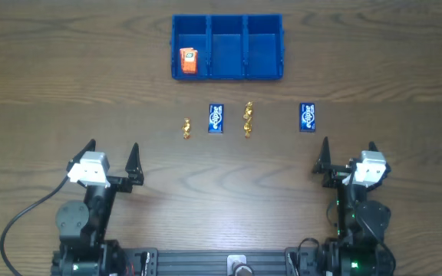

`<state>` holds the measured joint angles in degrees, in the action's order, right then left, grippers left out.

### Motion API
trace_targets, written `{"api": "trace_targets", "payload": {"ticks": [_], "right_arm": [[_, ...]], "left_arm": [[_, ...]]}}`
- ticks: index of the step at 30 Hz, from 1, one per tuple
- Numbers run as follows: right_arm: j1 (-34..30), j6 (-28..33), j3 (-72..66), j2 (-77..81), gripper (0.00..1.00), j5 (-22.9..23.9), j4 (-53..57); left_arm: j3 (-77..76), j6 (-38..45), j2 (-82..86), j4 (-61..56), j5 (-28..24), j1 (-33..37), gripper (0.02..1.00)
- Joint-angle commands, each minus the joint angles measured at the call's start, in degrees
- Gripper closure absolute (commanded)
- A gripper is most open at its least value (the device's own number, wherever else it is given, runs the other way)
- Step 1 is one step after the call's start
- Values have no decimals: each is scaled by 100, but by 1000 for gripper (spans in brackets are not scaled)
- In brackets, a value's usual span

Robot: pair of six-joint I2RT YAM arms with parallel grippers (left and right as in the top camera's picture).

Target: Sort Candies Into Trays

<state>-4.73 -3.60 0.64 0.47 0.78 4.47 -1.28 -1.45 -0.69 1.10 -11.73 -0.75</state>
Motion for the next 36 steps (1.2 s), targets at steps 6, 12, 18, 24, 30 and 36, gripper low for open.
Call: {"api": "trace_targets", "payload": {"ticks": [6, 12, 18, 24, 30, 36], "right_arm": [[33, 68, -22, -31, 1, -48, 22], [33, 68, -22, -31, 1, -48, 22], [-17, 63, 2, -15, 3, -48, 22], [-22, -511, 1453, 1246, 1, -48, 601], [-22, -514, 3467, 3683, 1, -315, 1672], [-22, -514, 5967, 6393, 1, -348, 3764]], "left_arm": [[101, 20, 33, 210, -101, 37, 20], [101, 20, 35, 210, -103, 37, 20], [101, 20, 33, 210, -103, 37, 20], [101, 20, 33, 210, -101, 37, 20], [101, 20, 33, 210, -103, 37, 23], [101, 20, 33, 210, -101, 37, 20]]}}
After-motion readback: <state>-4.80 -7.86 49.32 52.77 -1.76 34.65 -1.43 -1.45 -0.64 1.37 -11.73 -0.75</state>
